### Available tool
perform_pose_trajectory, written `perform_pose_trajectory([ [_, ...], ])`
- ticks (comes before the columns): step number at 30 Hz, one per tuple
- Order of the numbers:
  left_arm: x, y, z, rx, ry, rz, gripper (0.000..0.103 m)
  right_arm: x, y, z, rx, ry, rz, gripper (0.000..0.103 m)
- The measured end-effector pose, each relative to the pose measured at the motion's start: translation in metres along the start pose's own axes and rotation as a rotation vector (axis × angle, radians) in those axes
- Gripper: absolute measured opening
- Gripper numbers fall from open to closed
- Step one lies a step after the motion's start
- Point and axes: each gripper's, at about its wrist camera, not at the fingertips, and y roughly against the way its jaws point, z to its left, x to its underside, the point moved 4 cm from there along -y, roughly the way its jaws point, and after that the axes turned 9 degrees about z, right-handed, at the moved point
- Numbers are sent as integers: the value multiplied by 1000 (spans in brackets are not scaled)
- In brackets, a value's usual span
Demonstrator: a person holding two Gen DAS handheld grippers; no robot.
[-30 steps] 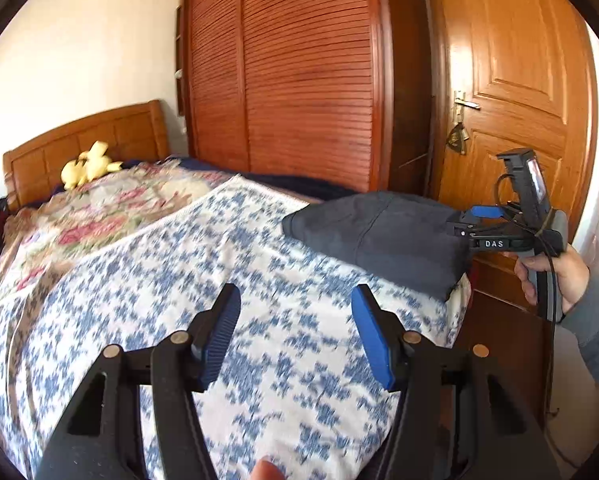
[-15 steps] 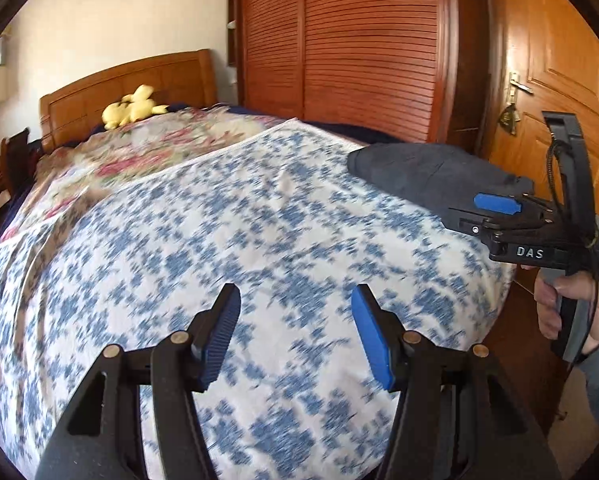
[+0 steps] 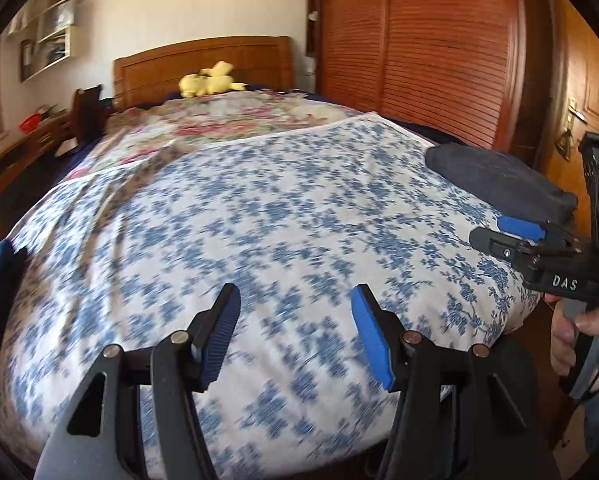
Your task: Fold large clothes
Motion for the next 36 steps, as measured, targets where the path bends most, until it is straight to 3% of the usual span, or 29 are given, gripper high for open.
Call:
perform_pose_trajectory([
  [10, 15, 67, 48, -81, 99, -105, 57, -1, 24, 80, -96, 75, -46, 87],
  [17, 13, 109, 68, -130, 127, -201, 57, -18, 63, 116, -133, 102, -138, 87],
  [25, 14, 127, 79, -164, 141, -249, 57, -23, 96, 129, -137, 113, -211, 87],
  [36, 16, 124, 77, -163, 146, -245, 57, -22, 92, 125, -124, 105, -202, 87],
])
